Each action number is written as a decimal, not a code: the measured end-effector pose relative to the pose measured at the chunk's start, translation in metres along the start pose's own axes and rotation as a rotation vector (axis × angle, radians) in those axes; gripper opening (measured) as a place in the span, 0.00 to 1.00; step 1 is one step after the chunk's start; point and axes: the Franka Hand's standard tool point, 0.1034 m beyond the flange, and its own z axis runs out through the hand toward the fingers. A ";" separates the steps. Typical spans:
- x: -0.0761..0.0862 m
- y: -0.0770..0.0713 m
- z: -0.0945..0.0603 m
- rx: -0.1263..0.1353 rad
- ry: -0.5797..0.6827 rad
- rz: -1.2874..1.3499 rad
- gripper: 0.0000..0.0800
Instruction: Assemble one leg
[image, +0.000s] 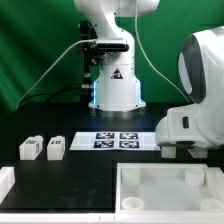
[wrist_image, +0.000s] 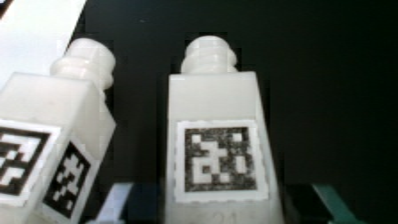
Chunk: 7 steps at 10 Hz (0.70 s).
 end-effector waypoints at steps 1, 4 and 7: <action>0.000 0.000 0.000 0.000 0.000 0.000 0.36; -0.004 0.007 -0.023 -0.014 0.012 -0.048 0.36; -0.028 0.027 -0.115 0.002 0.198 -0.118 0.36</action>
Offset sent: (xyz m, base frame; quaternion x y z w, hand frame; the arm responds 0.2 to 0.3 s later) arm 0.0568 -0.0314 0.0669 -0.0553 0.0214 -0.0833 0.9948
